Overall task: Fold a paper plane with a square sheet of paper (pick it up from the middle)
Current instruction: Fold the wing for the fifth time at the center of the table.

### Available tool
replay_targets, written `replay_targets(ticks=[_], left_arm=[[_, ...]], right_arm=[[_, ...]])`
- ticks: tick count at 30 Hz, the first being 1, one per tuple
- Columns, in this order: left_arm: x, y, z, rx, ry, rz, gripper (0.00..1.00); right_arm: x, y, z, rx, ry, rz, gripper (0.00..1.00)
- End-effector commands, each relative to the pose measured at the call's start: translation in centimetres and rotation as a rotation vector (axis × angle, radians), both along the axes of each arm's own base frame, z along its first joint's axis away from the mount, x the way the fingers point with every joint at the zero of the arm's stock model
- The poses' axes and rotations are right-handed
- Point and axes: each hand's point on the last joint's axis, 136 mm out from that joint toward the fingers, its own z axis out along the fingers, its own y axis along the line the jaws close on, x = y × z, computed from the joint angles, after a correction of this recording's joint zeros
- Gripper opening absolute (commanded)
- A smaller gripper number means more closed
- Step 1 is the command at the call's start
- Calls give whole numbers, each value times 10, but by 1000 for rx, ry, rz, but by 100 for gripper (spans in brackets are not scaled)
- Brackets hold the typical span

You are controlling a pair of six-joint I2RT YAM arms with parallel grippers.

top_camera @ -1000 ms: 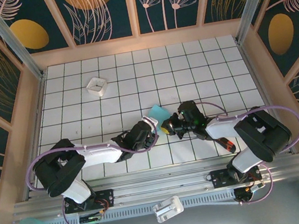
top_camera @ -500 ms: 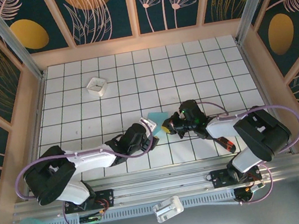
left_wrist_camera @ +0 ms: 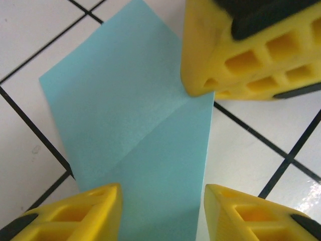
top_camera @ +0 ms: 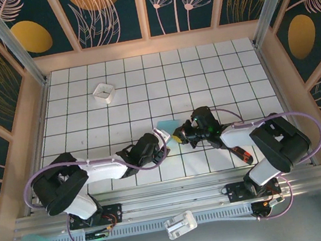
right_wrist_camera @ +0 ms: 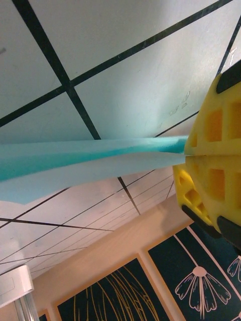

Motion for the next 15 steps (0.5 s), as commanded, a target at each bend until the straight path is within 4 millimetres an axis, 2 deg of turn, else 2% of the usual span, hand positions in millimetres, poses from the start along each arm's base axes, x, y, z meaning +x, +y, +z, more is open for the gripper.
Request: replay_targets(ticks=[1,5,11,15], left_arm=[[6,-8,6,-27,-19,8,43],[5,-10,9,-51,-13,13,38],[2,-15,11,-89,12,6,36],[2,-16,12,-113,18,20,30]], right_arm=[[1,7,5,17,-7,18,0],[-1,8,2,12,-1,22,0],[-3,9,0,9,1,22,0],[-4,8,-2,3,5,19,0]])
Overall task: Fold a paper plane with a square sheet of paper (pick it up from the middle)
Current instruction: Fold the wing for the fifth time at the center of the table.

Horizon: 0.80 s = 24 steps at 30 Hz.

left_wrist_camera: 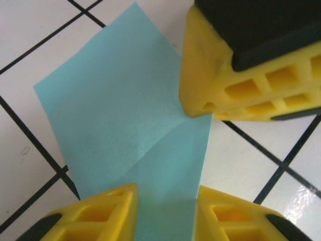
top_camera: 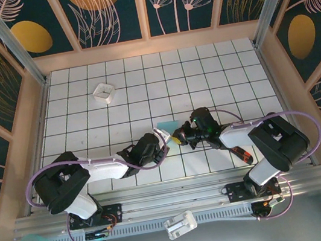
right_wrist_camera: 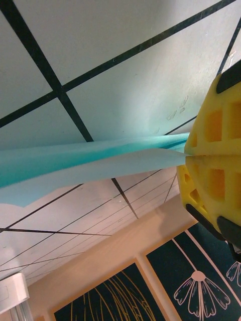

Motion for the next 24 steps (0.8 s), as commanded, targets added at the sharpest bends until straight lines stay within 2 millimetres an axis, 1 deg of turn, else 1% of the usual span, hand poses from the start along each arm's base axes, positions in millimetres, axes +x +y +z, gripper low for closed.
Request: replay_targets(ticks=[1,8,13,17,18,22,24], left_arm=[[1,-10,10,-66,-1,2,28],[3,-4,3,-47,0,27,20],[0,-5,-1,-54,11,20,14],[-2,-5,-2,-69,18,16,7],[-2,-5,-2,-70,19,17,6],[-5,-7,2,-108,30,11,2],[-7,-9,4,-135,38,7,1]], right_arm=[[0,4,2,11,-4,5,0],[-1,5,3,13,-9,6,0],[0,5,4,16,-14,5,0],[0,5,6,17,-20,5,0],[0,4,5,15,-19,2,1],[2,-3,8,8,-39,-12,14],[5,-10,11,-14,-64,-20,19]])
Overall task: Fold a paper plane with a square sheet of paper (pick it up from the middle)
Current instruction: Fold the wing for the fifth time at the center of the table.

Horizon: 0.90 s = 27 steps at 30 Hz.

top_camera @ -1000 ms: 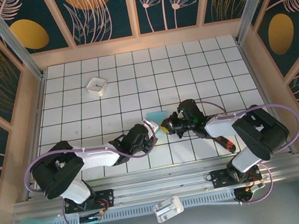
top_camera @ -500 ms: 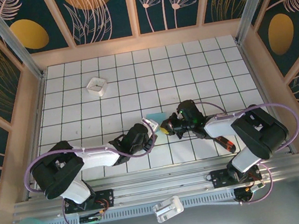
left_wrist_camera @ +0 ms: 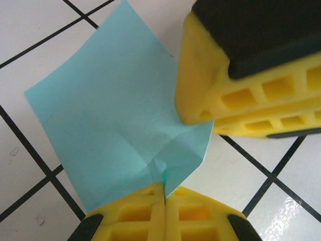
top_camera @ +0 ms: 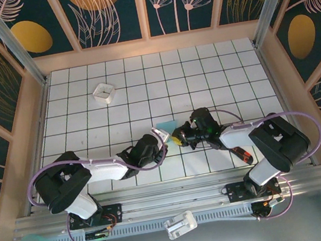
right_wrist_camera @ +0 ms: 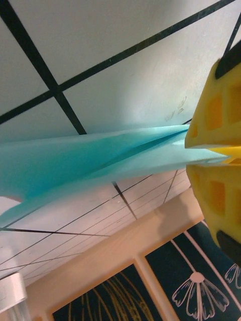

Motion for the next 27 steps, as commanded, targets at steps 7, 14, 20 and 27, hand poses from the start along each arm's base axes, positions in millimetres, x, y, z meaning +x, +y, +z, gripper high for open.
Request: replay_targets(ticks=[7,14,20,27], left_arm=[[-14,-10,10,-144,47,-30,0],[-13,-10,8,-136,43,-32,0],[-15,-12,6,-127,50,-48,0],[-16,-11,6,-118,50,-58,0]], right_arm=[[22,-40,32,-189,-246,-7,27],[19,-59,19,-362,-270,52,33],[26,-46,9,-316,-260,65,43],[34,-28,-1,-270,-244,114,45]])
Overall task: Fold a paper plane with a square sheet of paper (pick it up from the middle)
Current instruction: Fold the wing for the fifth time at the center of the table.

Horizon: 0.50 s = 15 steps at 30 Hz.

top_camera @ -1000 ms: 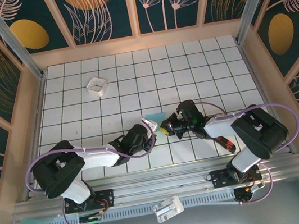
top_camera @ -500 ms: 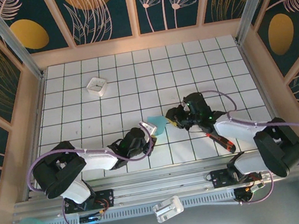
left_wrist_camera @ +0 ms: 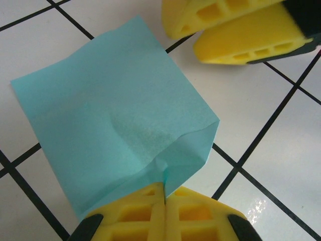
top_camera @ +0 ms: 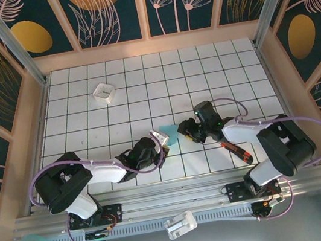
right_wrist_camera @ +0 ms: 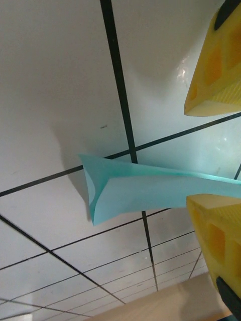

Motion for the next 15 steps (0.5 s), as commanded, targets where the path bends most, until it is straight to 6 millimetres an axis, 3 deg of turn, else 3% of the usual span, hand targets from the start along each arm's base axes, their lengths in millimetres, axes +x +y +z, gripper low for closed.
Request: replay_targets(ticks=[1,6,15], left_arm=[[-2,-5,7,-21,-10,-22,0],[-2,-5,6,-14,-11,-29,0],[-3,-2,3,9,-13,-35,0]], right_arm=[[15,15,16,56,-62,43,45],[21,21,17,63,-69,55,40],[29,13,4,-43,-69,53,14]])
